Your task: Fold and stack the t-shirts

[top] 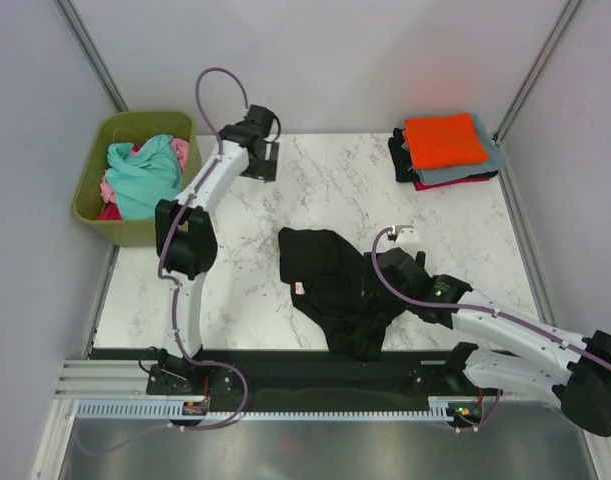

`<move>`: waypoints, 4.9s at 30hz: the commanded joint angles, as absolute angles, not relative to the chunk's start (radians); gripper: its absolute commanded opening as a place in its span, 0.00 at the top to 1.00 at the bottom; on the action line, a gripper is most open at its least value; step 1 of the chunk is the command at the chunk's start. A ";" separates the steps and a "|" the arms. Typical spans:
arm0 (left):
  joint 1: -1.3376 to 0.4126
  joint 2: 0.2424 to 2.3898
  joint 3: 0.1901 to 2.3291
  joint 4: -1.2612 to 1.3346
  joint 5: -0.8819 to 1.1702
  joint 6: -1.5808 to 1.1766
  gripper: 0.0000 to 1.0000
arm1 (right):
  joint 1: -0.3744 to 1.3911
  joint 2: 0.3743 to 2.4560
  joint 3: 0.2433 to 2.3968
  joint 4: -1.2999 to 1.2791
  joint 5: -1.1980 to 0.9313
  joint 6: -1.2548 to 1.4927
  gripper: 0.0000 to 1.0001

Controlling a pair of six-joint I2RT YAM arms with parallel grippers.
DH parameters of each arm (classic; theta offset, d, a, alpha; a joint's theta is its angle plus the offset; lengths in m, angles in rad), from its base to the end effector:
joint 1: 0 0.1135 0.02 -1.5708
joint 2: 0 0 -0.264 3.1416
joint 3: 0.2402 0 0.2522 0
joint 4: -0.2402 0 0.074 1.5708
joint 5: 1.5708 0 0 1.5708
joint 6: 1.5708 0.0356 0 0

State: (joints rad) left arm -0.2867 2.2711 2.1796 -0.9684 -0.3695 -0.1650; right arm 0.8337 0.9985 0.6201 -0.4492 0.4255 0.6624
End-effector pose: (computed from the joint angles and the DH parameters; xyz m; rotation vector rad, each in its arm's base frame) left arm 0.4755 -0.1268 0.2592 0.0308 2.5505 0.3150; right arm 0.1445 0.1373 0.2223 -0.0038 2.3186 0.2466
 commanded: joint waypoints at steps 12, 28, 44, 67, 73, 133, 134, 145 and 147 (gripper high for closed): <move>-0.888 1.842 1.508 -0.841 -0.460 -0.337 0.10 | 0.821 0.670 0.614 -0.640 0.742 0.949 0.02; -1.088 2.117 1.565 -0.640 -0.555 -0.359 0.13 | 0.821 0.545 0.658 -0.680 0.721 0.907 0.02; -1.091 2.079 1.560 -0.624 -0.767 -0.313 0.21 | 0.819 0.569 0.627 -0.652 0.658 0.894 0.02; -1.163 2.078 1.571 -0.611 -0.792 -0.238 0.35 | 0.819 0.584 0.603 -0.607 0.644 0.873 0.02; -1.135 2.134 1.578 -0.569 -0.778 -0.213 0.38 | 0.821 0.569 0.598 -0.627 0.643 0.871 0.02; -0.557 1.438 1.347 -0.743 -0.265 -0.147 0.98 | 0.850 1.362 0.782 -0.360 0.195 0.560 0.27; -0.552 1.434 1.326 -0.729 -0.264 -0.150 0.98 | 0.856 1.390 0.784 -0.360 0.199 0.563 0.28; -0.508 1.413 1.287 -0.698 -0.235 -0.147 0.98 | 0.882 1.460 0.758 -0.365 0.251 0.594 0.62; -0.503 1.407 1.279 -0.695 -0.236 -0.146 0.98 | 0.884 1.500 0.767 -0.365 0.256 0.585 0.75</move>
